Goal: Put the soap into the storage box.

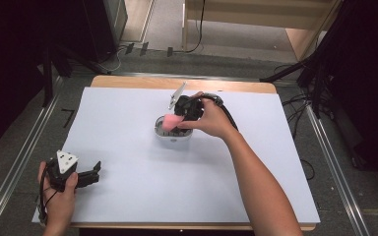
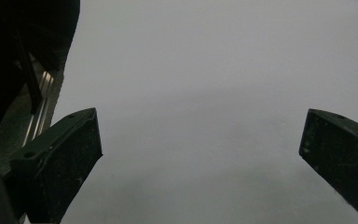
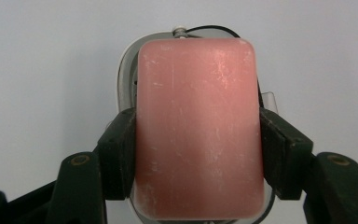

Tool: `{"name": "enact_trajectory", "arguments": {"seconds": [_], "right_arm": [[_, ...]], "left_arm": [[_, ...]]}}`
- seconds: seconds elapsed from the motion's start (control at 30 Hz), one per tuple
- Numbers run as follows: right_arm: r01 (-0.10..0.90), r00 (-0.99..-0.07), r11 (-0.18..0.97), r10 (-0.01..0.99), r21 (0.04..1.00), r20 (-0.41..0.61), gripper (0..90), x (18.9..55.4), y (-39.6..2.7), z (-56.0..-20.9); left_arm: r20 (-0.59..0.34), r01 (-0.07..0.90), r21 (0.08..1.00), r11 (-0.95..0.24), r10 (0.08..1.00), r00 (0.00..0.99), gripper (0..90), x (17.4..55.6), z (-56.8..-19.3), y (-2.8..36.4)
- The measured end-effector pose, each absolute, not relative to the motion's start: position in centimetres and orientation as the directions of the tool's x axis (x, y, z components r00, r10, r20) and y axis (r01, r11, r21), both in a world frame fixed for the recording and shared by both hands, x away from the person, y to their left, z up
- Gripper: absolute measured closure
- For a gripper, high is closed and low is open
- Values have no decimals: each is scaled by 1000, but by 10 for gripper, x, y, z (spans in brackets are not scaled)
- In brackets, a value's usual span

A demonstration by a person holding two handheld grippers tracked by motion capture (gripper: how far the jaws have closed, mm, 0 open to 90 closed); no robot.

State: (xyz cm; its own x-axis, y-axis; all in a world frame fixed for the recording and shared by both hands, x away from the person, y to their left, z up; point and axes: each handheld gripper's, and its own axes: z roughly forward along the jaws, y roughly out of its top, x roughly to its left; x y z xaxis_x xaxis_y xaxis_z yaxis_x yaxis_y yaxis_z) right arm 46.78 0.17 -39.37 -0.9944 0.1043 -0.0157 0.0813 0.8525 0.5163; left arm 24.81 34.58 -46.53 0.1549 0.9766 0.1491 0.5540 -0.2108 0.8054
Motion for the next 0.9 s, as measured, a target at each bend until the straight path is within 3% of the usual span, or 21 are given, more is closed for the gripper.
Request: {"name": "enact_trajectory", "arguments": {"seconds": [0.9], "right_arm": [[97, -995, 856, 101, 508, 20, 381, 471, 5, -401]], "left_arm": [[147, 555, 806, -209, 977, 155, 0, 248, -465, 346]]}}
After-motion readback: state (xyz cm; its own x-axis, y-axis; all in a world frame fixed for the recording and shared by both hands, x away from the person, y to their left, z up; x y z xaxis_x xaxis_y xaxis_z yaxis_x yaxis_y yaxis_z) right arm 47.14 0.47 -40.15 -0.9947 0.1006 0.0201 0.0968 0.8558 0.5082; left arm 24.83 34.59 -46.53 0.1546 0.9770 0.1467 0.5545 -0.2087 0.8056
